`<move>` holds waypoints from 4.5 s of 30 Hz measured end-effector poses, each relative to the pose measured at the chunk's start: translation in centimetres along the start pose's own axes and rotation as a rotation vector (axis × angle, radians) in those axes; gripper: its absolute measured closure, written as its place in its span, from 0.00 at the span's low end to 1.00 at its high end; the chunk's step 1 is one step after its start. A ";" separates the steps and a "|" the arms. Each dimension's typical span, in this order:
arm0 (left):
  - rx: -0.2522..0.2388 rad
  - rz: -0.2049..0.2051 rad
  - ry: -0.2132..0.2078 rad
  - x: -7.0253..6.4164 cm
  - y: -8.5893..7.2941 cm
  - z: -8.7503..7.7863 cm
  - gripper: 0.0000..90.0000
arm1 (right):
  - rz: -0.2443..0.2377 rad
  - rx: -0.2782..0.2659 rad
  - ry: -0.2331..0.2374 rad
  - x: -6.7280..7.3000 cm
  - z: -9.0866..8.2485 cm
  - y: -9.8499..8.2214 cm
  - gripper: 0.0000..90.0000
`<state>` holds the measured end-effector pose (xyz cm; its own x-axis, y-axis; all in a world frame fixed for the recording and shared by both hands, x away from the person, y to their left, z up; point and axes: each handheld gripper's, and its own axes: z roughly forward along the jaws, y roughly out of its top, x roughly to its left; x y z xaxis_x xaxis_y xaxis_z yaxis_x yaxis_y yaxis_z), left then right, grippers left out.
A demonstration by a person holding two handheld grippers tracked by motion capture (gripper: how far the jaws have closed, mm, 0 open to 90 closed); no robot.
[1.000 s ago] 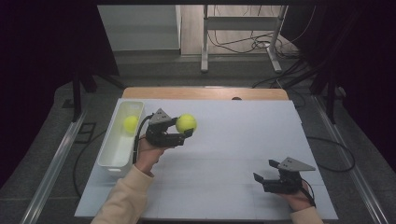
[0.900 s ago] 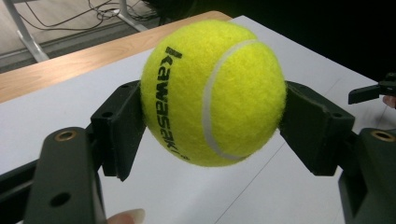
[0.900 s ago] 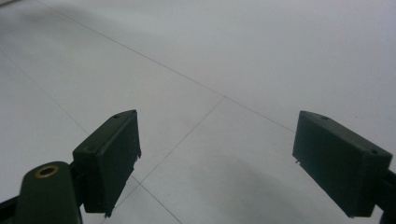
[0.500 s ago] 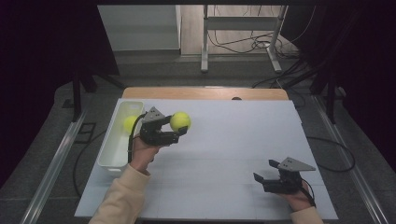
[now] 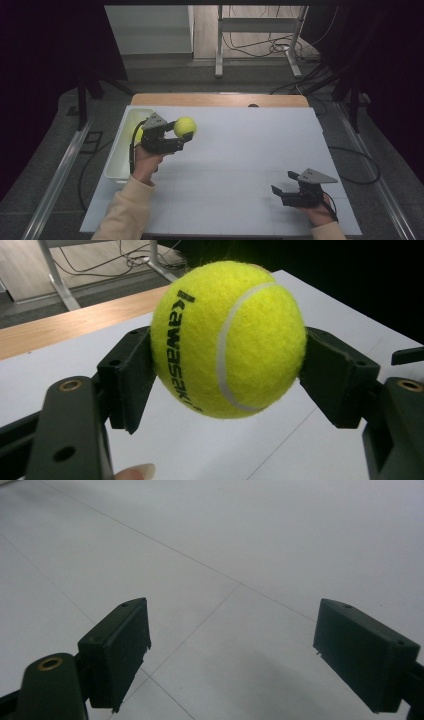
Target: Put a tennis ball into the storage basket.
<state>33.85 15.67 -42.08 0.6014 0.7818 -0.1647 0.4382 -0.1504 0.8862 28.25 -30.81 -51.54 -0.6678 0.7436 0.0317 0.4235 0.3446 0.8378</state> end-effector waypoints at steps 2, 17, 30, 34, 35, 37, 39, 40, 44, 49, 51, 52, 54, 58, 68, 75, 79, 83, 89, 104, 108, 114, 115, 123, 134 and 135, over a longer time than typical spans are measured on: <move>-0.002 -0.002 0.004 0.1 0.0 -0.2 0.30 | 0.000 0.000 0.000 0.0 0.0 0.0 0.17; -0.009 -0.022 0.029 1.2 -0.1 -1.1 0.30 | 0.000 -0.002 -0.002 0.0 0.0 0.0 0.17; -0.021 -0.043 0.057 2.3 -0.2 -2.0 0.30 | 0.003 -0.001 -0.004 0.0 -0.1 0.0 0.18; -0.024 -0.052 0.071 2.8 -0.3 -2.4 0.30 | 0.004 -0.002 -0.005 0.0 -0.1 0.0 0.18; -0.025 -0.055 0.073 2.9 -0.3 -2.5 0.30 | 0.004 -0.002 -0.005 0.0 -0.1 0.0 0.18; -0.027 -0.058 0.078 3.0 -0.4 -2.6 0.30 | 0.003 -0.002 -0.005 0.0 -0.1 0.0 0.18; -0.028 -0.062 0.086 3.3 -0.4 -2.8 0.30 | 0.002 -0.002 -0.004 0.0 0.0 0.0 0.18; -0.030 -0.065 0.091 3.4 -0.5 -2.9 0.30 | 0.003 -0.002 -0.005 0.0 0.0 0.0 0.18; -0.033 -0.073 0.109 3.9 -0.6 -3.0 0.30 | -0.001 -0.002 -0.003 0.0 0.0 0.0 0.18; -0.030 -0.077 0.124 4.4 -0.8 -3.2 0.30 | 0.000 -0.002 -0.004 0.0 0.0 0.0 0.18; -0.030 -0.083 0.130 4.6 -0.8 -3.2 0.30 | 0.000 -0.002 -0.003 0.0 0.0 0.0 0.18; -0.032 -0.086 0.131 4.7 -0.9 -3.2 0.30 | 0.000 -0.002 -0.003 0.0 0.0 0.0 0.18; -0.028 -0.090 0.137 4.9 -0.9 -3.4 0.30 | 0.000 -0.002 -0.003 0.0 -0.1 0.0 0.18; -0.030 -0.100 0.143 5.3 -1.0 -3.5 0.30 | 0.002 -0.003 -0.004 0.0 -0.1 0.0 0.18; -0.029 -0.125 0.173 6.4 -1.5 -4.0 0.30 | 0.001 -0.004 -0.005 0.0 -0.1 0.0 0.18; -0.037 -0.149 0.205 7.4 -1.8 -4.7 0.30 | -0.001 -0.004 -0.005 0.0 -0.1 0.0 0.18; -0.039 -0.157 0.214 7.8 -1.9 -4.9 0.30 | -0.002 -0.003 -0.006 0.0 -0.1 0.0 0.18; -0.039 -0.161 0.220 8.0 -2.0 -5.0 0.30 | -0.002 -0.002 -0.007 0.0 0.0 0.0 0.18; -0.033 -0.167 0.243 8.2 -2.2 -5.4 0.30 | -0.002 -0.001 -0.008 0.0 -0.1 0.0 0.18; -0.022 -0.191 0.277 9.1 -3.0 -6.6 0.30 | -0.004 -0.003 -0.006 0.0 -0.1 0.0 0.18; -0.012 -0.194 0.285 9.2 -3.2 -6.8 0.30 | -0.005 -0.003 -0.007 0.0 -0.1 0.0 0.18; 0.000 -0.196 0.300 9.4 -3.5 -7.0 0.30 | -0.006 -0.002 -0.007 0.0 -0.1 0.0 0.18; 0.003 -0.195 0.302 9.4 -3.6 -7.0 0.30 | -0.006 -0.002 -0.007 0.0 -0.1 0.0 0.18; 0.027 -0.204 0.314 9.8 -4.0 -7.4 0.30 | -0.008 0.001 -0.009 0.1 0.0 0.0 0.18; 0.082 -0.197 0.322 9.9 -4.4 -7.2 0.30 | -0.008 0.002 -0.010 0.1 0.0 0.0 0.18; 0.086 -0.197 0.322 9.9 -4.5 -7.2 0.30 | -0.009 0.002 -0.010 0.1 0.0 0.0 0.18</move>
<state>33.03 28.42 -44.53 0.2656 0.9487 -0.1715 0.5872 -0.0181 0.8092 28.20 -30.77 -51.49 -0.6653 0.7463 0.0191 0.4191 0.3522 0.8369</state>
